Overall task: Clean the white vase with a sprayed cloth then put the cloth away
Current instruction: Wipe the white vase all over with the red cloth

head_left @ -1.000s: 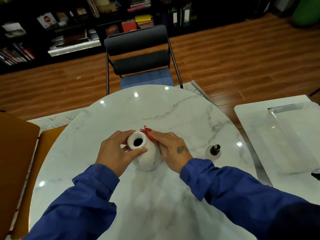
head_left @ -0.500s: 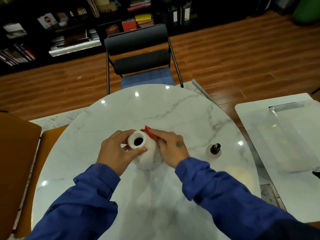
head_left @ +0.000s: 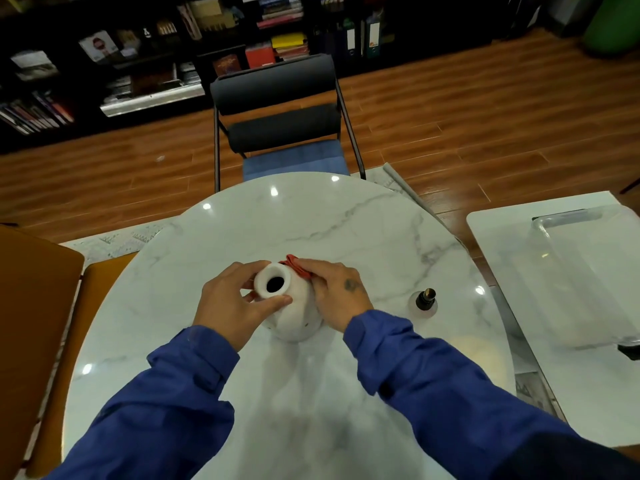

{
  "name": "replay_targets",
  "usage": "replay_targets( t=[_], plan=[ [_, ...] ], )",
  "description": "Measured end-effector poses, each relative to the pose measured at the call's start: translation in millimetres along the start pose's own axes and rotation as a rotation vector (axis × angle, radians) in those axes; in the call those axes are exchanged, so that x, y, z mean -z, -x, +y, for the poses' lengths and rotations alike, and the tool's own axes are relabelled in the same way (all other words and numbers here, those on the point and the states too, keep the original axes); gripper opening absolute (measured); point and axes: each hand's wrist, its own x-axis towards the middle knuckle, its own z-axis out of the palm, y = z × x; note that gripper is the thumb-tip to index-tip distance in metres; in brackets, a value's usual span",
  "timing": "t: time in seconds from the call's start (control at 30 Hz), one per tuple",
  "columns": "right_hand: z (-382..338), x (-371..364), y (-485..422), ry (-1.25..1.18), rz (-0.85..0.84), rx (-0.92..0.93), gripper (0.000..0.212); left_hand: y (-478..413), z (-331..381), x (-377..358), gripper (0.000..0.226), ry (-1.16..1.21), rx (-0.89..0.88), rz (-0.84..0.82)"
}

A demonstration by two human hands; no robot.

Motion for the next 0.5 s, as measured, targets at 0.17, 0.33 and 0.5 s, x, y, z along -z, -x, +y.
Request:
replay_targets(
  t=[0.17, 0.33, 0.5],
  plan=[
    [-3.3, -1.8, 35.0, 0.008, 0.101, 0.099, 0.039, -1.3, -0.8, 0.4, 0.052, 0.018, 0.015, -0.003],
    [25.6, 2.1, 46.0, -0.123, 0.172, -0.134, 0.037, -1.1, -0.5, -0.1, 0.051, 0.023, 0.026, 0.0],
    [31.1, 21.1, 47.4, -0.197, 0.336, -0.333, 0.048, -0.9, -0.4, 0.6, 0.049, 0.034, 0.026, -0.008]
  ],
)
